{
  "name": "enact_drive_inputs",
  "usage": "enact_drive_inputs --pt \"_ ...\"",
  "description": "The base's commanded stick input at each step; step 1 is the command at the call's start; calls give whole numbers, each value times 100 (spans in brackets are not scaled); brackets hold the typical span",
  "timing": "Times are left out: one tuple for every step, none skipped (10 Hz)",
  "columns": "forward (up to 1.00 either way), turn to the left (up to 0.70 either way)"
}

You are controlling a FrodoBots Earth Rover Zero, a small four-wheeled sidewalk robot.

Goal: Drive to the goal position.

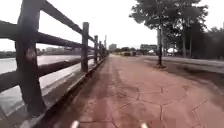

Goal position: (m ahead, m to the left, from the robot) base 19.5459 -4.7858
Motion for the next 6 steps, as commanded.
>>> enact_drive_inputs --pt "70 0" --pt "70 0" --pt "70 0" --pt "70 0" --pt "70 0" --pt "70 0"
